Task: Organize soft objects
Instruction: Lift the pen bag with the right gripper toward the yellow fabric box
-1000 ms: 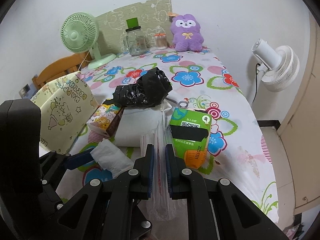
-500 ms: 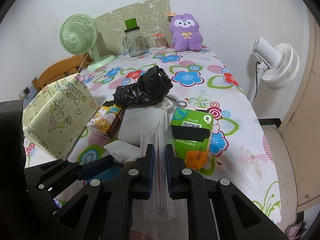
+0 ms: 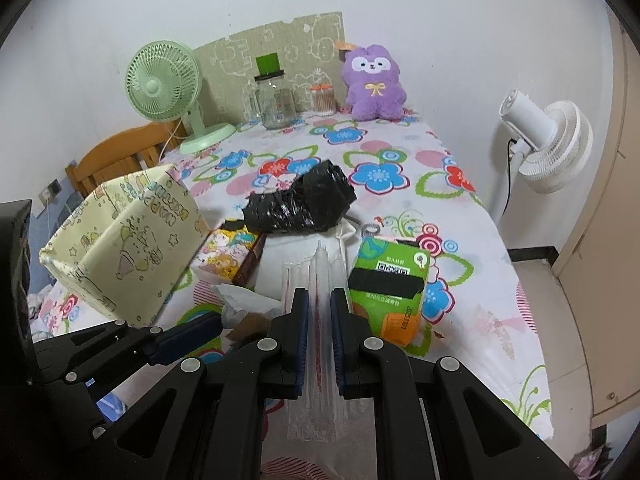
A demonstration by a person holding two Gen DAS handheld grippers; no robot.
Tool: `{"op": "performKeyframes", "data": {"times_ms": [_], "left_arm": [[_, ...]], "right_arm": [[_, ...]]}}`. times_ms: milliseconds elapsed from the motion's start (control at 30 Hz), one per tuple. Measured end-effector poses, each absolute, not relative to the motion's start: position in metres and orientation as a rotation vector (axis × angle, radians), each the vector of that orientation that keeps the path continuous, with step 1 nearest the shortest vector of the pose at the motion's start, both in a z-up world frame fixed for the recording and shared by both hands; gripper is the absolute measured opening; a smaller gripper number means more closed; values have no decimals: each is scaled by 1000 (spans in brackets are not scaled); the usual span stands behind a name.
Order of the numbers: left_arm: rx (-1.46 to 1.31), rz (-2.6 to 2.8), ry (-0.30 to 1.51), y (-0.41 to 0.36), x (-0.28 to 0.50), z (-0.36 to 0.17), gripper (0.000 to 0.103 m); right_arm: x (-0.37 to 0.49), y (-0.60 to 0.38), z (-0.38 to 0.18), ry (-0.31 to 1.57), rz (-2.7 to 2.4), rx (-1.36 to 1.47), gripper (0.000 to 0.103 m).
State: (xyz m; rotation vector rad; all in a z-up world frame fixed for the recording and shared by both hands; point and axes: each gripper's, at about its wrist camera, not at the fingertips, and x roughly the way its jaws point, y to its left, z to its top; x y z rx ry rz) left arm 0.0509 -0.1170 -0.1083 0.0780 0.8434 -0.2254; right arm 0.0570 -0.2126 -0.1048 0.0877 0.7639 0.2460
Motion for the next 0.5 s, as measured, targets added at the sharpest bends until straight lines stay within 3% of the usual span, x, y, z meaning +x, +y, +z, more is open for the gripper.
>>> {"op": "performKeyframes", "data": {"times_ms": [500], "left_arm": [[91,-241,745,-108,37,-63,29]], "right_arm": [[39,-204,-61,686,222,91,14]]}}
